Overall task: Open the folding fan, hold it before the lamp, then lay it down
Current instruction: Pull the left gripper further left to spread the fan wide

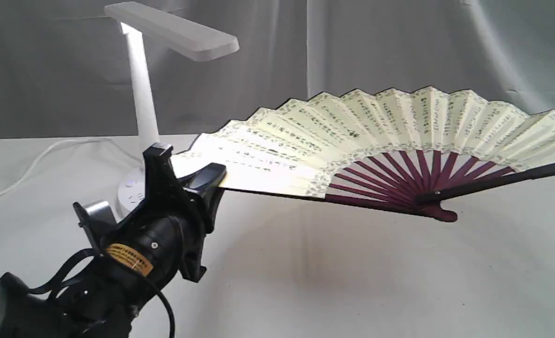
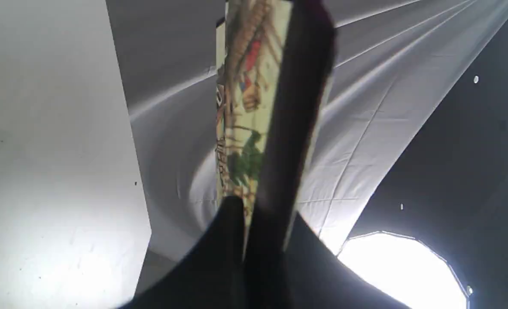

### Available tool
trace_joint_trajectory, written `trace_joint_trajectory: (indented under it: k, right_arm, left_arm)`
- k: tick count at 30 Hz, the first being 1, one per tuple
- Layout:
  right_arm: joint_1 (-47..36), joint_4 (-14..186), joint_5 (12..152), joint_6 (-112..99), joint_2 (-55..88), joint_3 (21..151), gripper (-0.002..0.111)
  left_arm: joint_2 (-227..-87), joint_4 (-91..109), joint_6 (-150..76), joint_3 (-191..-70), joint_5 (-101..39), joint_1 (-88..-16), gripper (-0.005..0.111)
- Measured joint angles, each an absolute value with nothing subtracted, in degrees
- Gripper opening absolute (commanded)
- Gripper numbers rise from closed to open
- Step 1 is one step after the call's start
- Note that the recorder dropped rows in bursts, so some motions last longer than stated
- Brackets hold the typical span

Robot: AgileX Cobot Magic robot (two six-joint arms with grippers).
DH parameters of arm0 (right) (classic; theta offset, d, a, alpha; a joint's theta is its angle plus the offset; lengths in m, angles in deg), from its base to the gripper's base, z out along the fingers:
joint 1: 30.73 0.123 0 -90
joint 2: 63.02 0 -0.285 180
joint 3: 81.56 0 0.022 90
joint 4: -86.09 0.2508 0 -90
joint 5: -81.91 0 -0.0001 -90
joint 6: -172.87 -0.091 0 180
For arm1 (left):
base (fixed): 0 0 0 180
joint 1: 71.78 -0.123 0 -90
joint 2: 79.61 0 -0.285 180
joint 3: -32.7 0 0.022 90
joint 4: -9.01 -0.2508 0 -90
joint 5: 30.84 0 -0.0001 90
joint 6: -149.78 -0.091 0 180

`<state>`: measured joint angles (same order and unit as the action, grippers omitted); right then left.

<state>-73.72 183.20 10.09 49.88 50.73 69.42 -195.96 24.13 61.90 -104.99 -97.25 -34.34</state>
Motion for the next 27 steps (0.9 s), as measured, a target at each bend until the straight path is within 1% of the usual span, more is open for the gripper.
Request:
trace_joint_trajectory:
  k: [8, 16, 21, 27]
  right_arm:
    - [-73.6, 182.7, 7.1, 49.9, 50.7, 69.1, 0.000]
    - [-73.6, 182.8, 7.1, 50.1, 50.2, 63.5, 0.000]
    - [-73.4, 181.8, 7.1, 50.2, 47.9, 62.4, 0.000]
    - [-69.0, 183.5, 7.1, 50.2, 44.5, 62.3, 0.000]
  left_arm:
    - [-191.1, 24.1, 61.9, -100.1, -97.3, -34.3, 0.000]
    - [-186.2, 24.5, 61.6, -95.6, -96.6, -34.3, 0.000]
    - [-182.5, 25.2, 61.1, -92.2, -96.5, -34.0, 0.000]
    - [-178.2, 28.8, 60.5, -88.6, -96.4, -33.9, 0.000]
